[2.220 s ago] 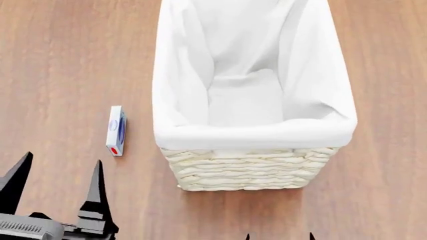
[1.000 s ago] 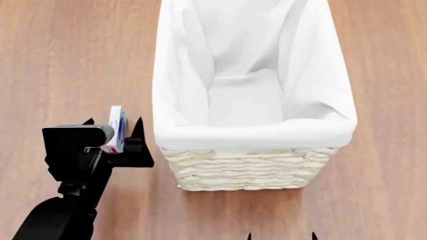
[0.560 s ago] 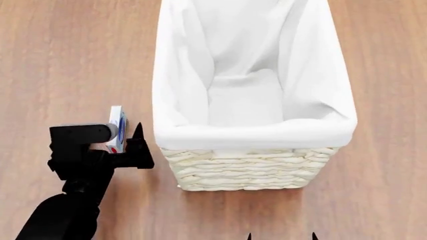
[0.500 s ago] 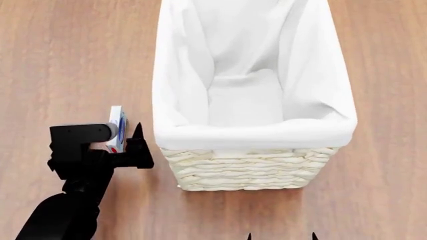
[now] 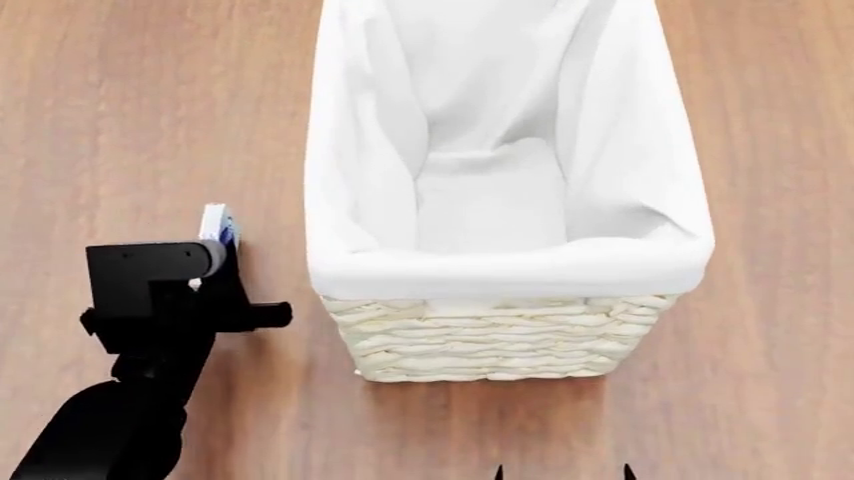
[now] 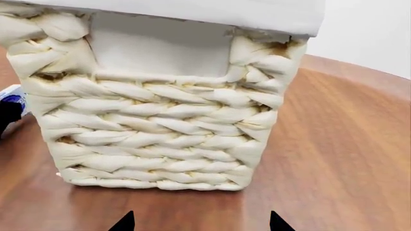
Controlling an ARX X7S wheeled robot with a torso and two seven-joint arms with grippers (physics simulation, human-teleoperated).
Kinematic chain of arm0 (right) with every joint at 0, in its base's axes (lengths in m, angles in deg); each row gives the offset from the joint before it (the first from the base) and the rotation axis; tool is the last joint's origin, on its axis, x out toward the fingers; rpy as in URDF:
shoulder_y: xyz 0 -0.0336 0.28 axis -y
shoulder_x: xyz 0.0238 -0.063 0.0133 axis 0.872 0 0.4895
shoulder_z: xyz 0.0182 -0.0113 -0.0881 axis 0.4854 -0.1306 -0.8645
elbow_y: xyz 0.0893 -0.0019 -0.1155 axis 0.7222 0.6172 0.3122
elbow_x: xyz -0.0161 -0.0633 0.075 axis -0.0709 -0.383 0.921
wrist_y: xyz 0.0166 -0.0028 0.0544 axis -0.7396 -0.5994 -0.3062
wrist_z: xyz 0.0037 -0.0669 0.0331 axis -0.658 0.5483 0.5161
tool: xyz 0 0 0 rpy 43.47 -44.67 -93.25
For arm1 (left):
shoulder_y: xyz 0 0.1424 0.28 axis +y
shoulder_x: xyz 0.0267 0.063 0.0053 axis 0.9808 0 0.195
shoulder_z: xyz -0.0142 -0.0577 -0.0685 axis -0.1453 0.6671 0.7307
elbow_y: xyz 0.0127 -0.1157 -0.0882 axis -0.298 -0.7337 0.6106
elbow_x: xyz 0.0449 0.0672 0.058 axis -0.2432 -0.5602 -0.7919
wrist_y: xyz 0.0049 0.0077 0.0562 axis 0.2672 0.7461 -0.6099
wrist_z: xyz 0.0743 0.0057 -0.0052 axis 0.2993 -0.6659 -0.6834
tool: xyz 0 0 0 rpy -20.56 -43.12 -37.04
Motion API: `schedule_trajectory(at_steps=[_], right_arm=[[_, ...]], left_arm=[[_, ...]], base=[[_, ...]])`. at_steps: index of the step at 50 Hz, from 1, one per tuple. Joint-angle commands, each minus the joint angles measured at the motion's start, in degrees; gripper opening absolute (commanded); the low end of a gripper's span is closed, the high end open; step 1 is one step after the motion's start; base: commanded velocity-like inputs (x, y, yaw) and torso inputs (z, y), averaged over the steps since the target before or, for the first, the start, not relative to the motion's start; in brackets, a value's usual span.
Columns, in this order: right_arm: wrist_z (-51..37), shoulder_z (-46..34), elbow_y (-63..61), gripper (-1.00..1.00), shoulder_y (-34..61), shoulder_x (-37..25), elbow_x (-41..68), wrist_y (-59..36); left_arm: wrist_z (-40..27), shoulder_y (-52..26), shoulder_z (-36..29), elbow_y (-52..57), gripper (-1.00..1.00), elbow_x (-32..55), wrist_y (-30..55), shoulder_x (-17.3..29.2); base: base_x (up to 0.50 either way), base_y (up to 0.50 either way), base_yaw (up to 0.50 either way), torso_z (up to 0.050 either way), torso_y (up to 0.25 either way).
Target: Pick up the cream cheese box, and put it in the basket.
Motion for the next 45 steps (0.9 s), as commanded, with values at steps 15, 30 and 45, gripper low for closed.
schedule_trajectory(at_steps=[15,30,45], right_arm=[[-0.57,0.01,0.0,1.0,0.08,-0.42,0.47,0.28],[-0.85,-0.01,-0.31,1.0,0.23,-0.69,0.79,-0.07],[-1.15,-0.1,-0.4,1.0,0.23,-0.94,0.93,0.06]], left_arm=[[-18.26,0.87,-4.88,67.12,-1.0,5.5,43.46,21.95],[-15.95,-14.74,-6.18,71.62,-1.0,12.0,60.19,23.18],[-9.4,-27.27,-9.21,70.86,-1.0,18.05,70.01,20.66]], base=[[0.0,0.0,0.0,0.0,0.0],[0.0,0.0,0.0,0.0,0.0],[0.0,0.0,0.0,0.0,0.001]])
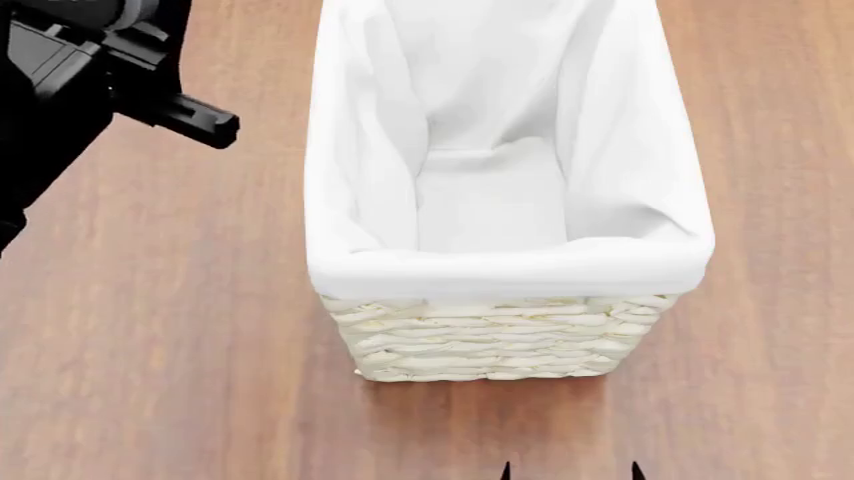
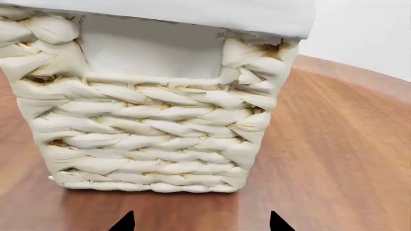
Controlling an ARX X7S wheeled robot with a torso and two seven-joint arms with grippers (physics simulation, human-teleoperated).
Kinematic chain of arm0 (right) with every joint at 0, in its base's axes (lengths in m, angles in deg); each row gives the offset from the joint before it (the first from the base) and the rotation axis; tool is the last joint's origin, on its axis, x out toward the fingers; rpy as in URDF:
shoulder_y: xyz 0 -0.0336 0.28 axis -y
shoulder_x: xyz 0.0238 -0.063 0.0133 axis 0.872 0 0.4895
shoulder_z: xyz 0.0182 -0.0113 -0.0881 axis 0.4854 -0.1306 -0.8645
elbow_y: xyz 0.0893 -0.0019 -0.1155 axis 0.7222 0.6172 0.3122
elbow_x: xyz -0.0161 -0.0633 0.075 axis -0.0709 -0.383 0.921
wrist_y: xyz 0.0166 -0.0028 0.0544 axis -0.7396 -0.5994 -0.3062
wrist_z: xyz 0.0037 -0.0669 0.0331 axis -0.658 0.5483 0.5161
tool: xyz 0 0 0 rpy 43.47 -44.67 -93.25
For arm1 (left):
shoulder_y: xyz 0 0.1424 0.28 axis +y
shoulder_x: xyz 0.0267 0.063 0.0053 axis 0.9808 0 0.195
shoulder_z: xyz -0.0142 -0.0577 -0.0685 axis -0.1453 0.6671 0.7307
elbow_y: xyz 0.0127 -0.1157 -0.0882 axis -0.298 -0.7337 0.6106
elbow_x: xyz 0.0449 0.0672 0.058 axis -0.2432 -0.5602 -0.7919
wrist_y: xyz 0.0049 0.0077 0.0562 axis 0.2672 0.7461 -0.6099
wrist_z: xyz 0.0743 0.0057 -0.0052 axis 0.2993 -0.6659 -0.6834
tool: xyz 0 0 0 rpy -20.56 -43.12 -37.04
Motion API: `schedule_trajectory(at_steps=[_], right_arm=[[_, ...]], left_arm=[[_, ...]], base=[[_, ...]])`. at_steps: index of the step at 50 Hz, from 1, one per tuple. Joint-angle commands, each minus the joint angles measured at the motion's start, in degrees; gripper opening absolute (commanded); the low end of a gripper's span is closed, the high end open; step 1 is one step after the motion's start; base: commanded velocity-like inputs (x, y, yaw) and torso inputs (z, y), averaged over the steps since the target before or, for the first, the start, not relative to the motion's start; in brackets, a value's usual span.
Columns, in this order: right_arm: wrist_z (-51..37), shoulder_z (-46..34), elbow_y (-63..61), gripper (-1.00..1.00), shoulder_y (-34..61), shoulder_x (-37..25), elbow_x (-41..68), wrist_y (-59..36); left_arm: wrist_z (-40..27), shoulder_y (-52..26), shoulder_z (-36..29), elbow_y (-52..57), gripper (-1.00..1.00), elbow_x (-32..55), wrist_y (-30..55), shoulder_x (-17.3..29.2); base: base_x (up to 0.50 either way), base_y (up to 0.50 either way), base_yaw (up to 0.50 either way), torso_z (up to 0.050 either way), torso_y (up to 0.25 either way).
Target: Pick up the cream cheese box, and put it in the basket.
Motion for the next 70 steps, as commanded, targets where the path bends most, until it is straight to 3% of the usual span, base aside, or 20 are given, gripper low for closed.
schedule_trajectory(at_steps=[1,13,23,39,52,64,69,70], right_arm=[[-0.29,0.02,-0.33,1.0,-0.1,-0.26,0.18,-0.01],[-0.3,-0.18,-0.12,1.0,0.14,-0.39,0.44,0.0],[-0.5,0.32,-1.41,1.0,-0.43,-1.03,1.21,0.08],[-0.43,0.71,-2.69,1.0,-1.17,-1.75,2.55,0.49],[-0.25,0.08,-2.55,1.0,-1.14,-1.85,2.47,0.61],[-0.43,0.03,-2.9,1.0,-1.18,-2.07,2.68,0.59],[-0.38,-0.06,-2.55,1.0,-0.85,-2.06,2.83,0.39],[-0.4,-0.1,-2.37,1.0,-0.7,-2.02,2.76,0.32]], left_arm=[[4.36,-10.52,-3.43,1.34,-1.0,3.0,7.97,-1.18],[10.51,-17.25,-9.27,-6.26,-1.0,1.21,8.62,-5.47],[17.65,-19.04,-14.05,-11.45,-1.0,1.41,7.42,-9.8],[22.7,-19.29,-21.31,-21.79,-1.0,-2.07,4.41,-16.3],[26.11,-19.7,-23.22,-36.51,-1.0,-5.46,-2.89,-21.35],[26.62,-19.97,-23.77,-42.47,-1.0,-6.18,-6.72,-23.55],[25.77,-19.8,-23.43,-40.2,-1.0,-5.31,-6.72,-22.84],[26.06,-20.08,-23.08,-40.0,1.0,-4.6,-6.1,-22.77]], base=[[0.0,0.0,0.0,0.0,0.0],[0.0,0.0,0.0,0.0,0.0],[0.0,0.0,0.0,0.0,0.0],[0.0,0.0,0.0,0.0,0.001],[0.0,0.0,0.0,0.0,0.001],[0.0,0.0,0.0,0.0,0.001],[0.0,0.0,0.0,0.0,0.0],[0.0,0.0,0.0,0.0,0.0]])
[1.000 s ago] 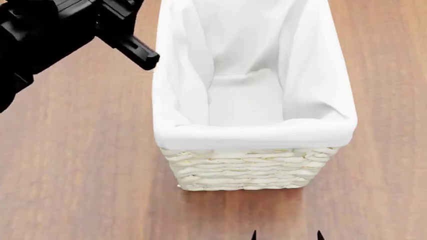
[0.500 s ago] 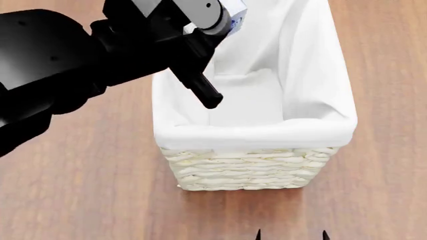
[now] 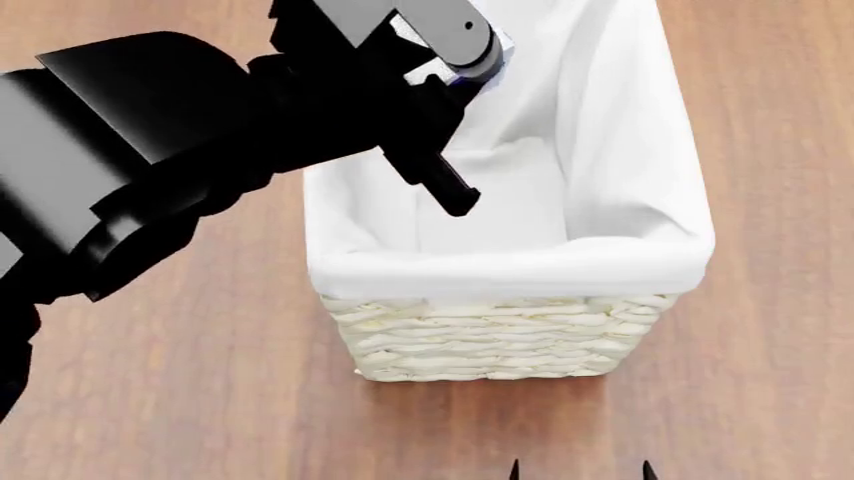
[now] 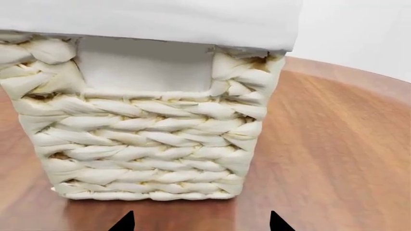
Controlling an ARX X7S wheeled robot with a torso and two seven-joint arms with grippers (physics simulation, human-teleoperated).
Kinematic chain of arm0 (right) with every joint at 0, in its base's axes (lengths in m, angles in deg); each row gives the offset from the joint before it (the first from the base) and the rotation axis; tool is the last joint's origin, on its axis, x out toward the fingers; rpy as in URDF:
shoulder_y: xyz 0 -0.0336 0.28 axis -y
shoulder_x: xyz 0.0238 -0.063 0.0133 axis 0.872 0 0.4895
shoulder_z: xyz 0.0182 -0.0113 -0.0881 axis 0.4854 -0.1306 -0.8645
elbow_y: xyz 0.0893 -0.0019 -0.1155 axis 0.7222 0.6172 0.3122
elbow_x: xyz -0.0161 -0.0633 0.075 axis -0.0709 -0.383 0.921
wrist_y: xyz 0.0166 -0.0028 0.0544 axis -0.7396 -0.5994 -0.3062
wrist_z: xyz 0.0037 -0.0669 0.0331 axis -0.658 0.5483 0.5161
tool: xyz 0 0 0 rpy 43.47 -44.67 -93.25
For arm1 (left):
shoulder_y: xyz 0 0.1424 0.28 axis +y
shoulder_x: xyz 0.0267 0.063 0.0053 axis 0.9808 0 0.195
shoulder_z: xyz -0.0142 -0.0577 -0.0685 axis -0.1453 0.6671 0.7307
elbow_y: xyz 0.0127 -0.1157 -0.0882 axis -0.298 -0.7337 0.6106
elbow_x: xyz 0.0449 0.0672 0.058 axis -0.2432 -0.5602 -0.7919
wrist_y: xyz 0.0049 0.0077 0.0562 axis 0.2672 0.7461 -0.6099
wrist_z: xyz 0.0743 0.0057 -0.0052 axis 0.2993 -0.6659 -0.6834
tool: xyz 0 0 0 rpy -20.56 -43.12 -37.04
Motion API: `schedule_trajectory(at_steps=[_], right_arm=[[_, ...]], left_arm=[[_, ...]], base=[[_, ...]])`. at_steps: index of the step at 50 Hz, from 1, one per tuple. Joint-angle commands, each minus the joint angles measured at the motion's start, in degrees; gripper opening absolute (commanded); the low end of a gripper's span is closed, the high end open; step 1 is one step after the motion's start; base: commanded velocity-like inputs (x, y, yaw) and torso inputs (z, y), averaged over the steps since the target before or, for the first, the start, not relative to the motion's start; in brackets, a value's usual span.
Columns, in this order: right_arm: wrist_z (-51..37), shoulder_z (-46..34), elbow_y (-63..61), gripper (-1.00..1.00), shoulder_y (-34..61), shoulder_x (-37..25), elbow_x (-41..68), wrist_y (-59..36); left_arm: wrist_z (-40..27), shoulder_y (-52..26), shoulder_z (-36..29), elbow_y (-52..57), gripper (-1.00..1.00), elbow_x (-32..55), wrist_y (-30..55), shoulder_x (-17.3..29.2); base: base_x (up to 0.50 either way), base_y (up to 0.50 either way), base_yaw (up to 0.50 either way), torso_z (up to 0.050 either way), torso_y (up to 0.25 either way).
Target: Pick up the cream cheese box, and put it in the basket.
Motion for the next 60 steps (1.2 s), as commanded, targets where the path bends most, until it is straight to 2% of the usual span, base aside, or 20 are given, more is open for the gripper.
schedule_trajectory(at_steps=[1,17,23,29,32,34,35,36,37,39,40,43,46,49,50,52,53,54,58,60], right_arm=[[-0.01,-0.19,0.36,1.0,0.41,-0.04,0.25,-0.22],[-0.11,-0.48,0.74,1.0,0.63,-0.11,0.36,-0.18],[-0.45,0.38,-0.39,1.0,0.13,-0.73,1.21,-0.14],[-1.01,1.27,-2.72,1.0,-1.43,-1.52,1.79,0.45],[-1.69,2.02,-4.18,1.0,-2.41,-2.05,1.61,1.06],[-1.74,2.28,-5.07,1.0,-2.88,-2.41,1.8,1.35],[-2.14,2.55,-5.6,1.0,-3.37,-2.64,1.3,1.61],[-2.16,2.54,-5.61,1.0,-3.38,-2.65,1.31,1.61],[-2.64,3.27,-6.39,1.0,-3.95,-3.05,1.35,1.86],[-3.28,4.02,-7.52,1.0,-4.53,-3.55,1.29,1.67],[-3.85,4.55,-9.32,1.0,-4.91,-3.95,1.03,1.33],[-4.66,5.0,-12.27,1.0,-5.25,-4.62,0.49,-0.25],[-6.03,6.07,-16.79,1.0,-6.02,-5.58,-0.65,-1.73],[-6.63,6.73,-19.93,1.0,-6.07,-6.25,-0.81,-3.24],[-7.29,7.39,-22.37,1.0,-6.08,-6.66,-1.11,-4.41],[-7.82,7.93,-24.85,1.0,-6.14,-7.1,-1.42,-5.5],[-7.96,8.11,-25.78,1.0,-6.08,-7.28,-1.39,-6.01],[-8.44,8.46,-27.91,1.0,-5.79,-7.59,-1.82,-7.5],[-9.74,9.92,-34.66,1.0,-4.76,-8.6,-2.33,-11.9],[-10.46,10.94,-39.59,1.0,-3.72,-9.36,-1.74,-16.28]], left_arm=[[-1.54,-0.46,1.21,-0.87,1.0,0.42,-2.93,-0.63],[-2.45,-0.8,2.51,1.77,1.0,3.34,-0.55,1.06],[-8.69,0.7,4.19,17.71,1.0,6.63,5.79,7.14],[-22.18,6.7,12.1,46.35,1.0,13.41,10.99,18.06],[-32.15,12.69,15.6,62.69,1.0,16.77,13.95,24.1],[-36.62,16.3,18.51,68.34,1.0,20.83,14.87,25.81],[-42.77,21.36,19.89,75.74,1.0,22.38,15.23,27.87],[-43.01,21.38,19.98,75.92,1.0,22.65,15.35,27.9],[-51.49,26.71,20.7,82.94,1.0,23.02,16.55,29.05],[-56.59,31.14,20.37,89.38,1.0,25.98,17.29,30.02],[-62.68,32.56,17.44,90.31,1.0,28.41,12.55,32.04],[-74.03,25.02,-5.65,90.32,1.0,24.49,-4.22,40.2],[-80.52,21.55,-16.9,90.32,1.0,21.69,-16.36,45.23],[-87.57,7.89,-38.07,90.32,1.0,18.09,-31.3,48.36],[-92.42,0.04,-46.66,90.33,1.0,13.43,-37.68,48.68],[-100.31,-13.74,-63.85,90.33,1.0,9.6,-48.19,45.7],[-102.3,-16.62,-72.45,90.32,1.0,7.79,-51.32,45.18],[-102.37,-15.63,-73.36,90.32,1.0,5.35,-51.99,47.67],[-102.34,-16.22,-75.87,90.32,1.0,2.94,-55.11,49.09],[-102.37,-17.01,-74.49,90.32,1.0,2.28,-54.1,51.49]], base=[[0.0,0.0,0.0,0.0,0.01],[0.0,0.0,0.0,0.0,0.0],[0.0,0.0,0.0,0.0,0.0],[0.0,0.0,0.0,0.0,0.0],[0.0,0.0,0.0,0.0,0.0],[0.0,0.0,0.0,0.0,0.0],[0.0,0.0,0.0,0.0,0.0],[0.0,0.0,0.0,0.0,0.0],[0.0,0.0,0.0,0.0,0.0],[0.0,0.0,0.0,0.0,0.0],[0.0,0.0,0.0,0.0,0.0],[0.0,0.0,0.0,0.0,0.0],[0.0,0.0,0.0,0.0,0.0],[0.0,0.0,0.0,0.0,0.0],[0.0,0.0,0.0,0.0,0.0],[0.0,0.0,0.0,0.0,0.0],[0.0,0.0,0.0,0.0,0.0],[0.0,0.0,0.0,0.0,0.0],[0.0,0.0,0.0,0.0,0.0],[0.0,0.0,0.0,0.0,0.0]])
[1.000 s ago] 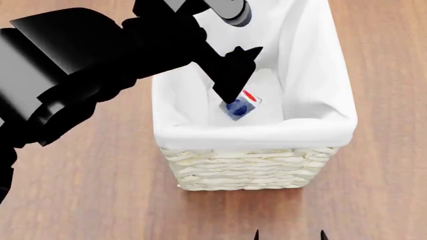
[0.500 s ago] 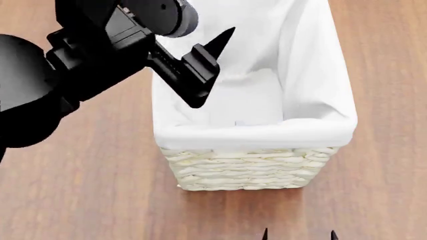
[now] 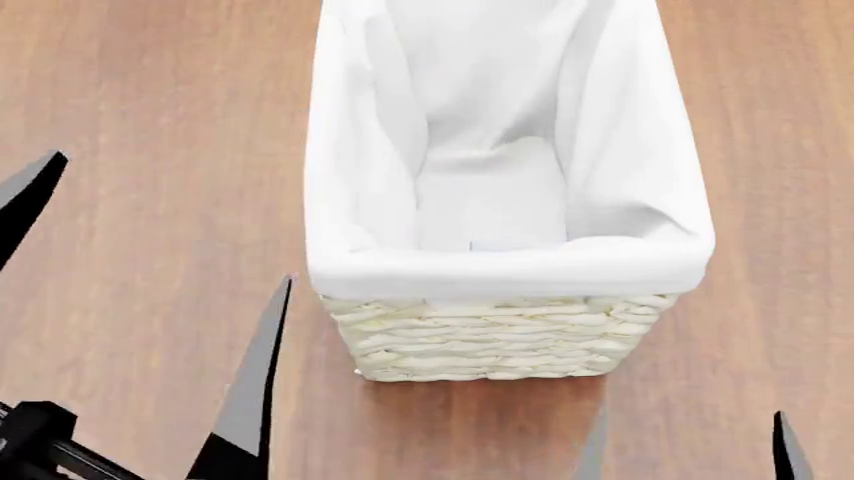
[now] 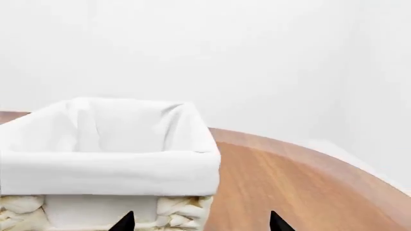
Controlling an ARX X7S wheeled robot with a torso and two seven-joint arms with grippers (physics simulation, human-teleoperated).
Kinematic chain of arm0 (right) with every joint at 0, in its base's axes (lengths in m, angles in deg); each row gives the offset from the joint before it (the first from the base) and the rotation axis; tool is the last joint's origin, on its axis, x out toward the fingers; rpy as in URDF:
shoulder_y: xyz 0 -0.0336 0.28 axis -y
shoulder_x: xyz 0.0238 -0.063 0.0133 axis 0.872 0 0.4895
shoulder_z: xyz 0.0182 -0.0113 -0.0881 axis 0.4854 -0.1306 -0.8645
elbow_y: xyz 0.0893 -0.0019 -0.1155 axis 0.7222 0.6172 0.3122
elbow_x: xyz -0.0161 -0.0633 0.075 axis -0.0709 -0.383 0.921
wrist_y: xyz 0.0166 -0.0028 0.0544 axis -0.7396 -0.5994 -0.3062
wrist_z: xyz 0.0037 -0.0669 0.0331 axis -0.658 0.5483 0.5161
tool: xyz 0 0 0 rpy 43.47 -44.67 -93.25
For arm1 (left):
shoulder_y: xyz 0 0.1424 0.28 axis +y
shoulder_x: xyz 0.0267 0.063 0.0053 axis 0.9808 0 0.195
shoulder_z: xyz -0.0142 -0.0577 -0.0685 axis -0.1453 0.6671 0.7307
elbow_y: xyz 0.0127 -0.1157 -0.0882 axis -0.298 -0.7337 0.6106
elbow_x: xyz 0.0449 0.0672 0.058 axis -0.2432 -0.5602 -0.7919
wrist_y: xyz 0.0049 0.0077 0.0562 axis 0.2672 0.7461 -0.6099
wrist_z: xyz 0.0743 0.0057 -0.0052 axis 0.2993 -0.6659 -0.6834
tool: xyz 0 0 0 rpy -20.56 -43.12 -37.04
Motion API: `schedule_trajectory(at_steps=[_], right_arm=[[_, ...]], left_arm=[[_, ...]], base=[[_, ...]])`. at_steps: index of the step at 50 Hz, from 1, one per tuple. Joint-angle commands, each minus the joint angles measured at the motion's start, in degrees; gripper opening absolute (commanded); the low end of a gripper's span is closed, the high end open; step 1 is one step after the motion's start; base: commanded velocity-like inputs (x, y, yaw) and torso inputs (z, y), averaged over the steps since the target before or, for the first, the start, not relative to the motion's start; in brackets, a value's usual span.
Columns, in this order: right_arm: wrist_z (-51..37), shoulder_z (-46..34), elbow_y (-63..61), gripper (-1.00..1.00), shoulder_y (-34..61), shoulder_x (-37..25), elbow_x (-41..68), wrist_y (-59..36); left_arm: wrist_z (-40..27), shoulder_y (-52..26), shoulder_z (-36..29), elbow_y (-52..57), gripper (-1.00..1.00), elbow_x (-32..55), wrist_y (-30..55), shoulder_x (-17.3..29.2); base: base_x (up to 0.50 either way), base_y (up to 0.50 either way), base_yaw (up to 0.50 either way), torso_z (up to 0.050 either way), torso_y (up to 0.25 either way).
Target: Pick up the cream cheese box, and put it in the basket.
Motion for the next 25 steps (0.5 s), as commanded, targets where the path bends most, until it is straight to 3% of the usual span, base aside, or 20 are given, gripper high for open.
schedule_trajectory(at_steps=[1,5,7,10,14,18,22,25], right_arm=[[-3.68,4.0,-17.88,1.0,1.82,-3.02,-1.05,-11.22],[-5.7,4.98,-24.95,1.0,3.84,-4.93,-0.82,-16.05],[-14.82,1.46,-24.99,1.0,5.61,-13.78,1.57,-12.73],[-36.56,-12.92,-25.0,1.0,15.81,-34.22,7.13,-6.14],[-52.23,-37.95,-25.0,1.0,38.93,-49.12,9.48,1.73],[-57.22,-59.5,-25.0,1.0,60.44,-53.81,9.1,5.14],[-59.56,-80.24,-25.0,1.0,82.42,-52.84,10.43,5.82],[-59.68,-87.14,-25.0,1.0,91.14,-51.83,11.89,5.86]], left_arm=[[-15.92,-16.01,-29.16,4.81,1.0,-7.61,-20.83,8.12],[-15.94,-20.36,-30.71,4.82,1.0,-7.26,-23.03,10.03],[-15.94,-23.53,-32.03,4.82,1.0,-6.77,-24.22,11.01],[-15.95,-25.6,-31.91,4.82,1.0,-6.05,-24.42,11.8],[-15.94,-24.54,-29.06,4.82,1.0,-5.24,-22.68,12.12],[-15.95,-23.21,-26.14,4.82,1.0,-5.33,-20.6,12.74],[-15.95,-24.22,-22.1,4.82,1.0,-2.23,-17.31,10.05],[-15.95,-25.69,-21.03,4.82,1.0,-0.93,-17.26,9.2]], base=[[0.0,0.0,0.0,0.0,0.0],[0.0,0.0,0.0,0.0,0.0],[0.0,0.0,0.0,0.0,0.0],[0.0,0.0,0.0,0.0,0.0],[0.0,0.0,0.0,0.0,0.0],[0.0,0.0,0.0,0.0,0.0],[0.0,0.0,0.0,0.0,0.0],[0.0,0.0,0.0,0.0,0.0]])
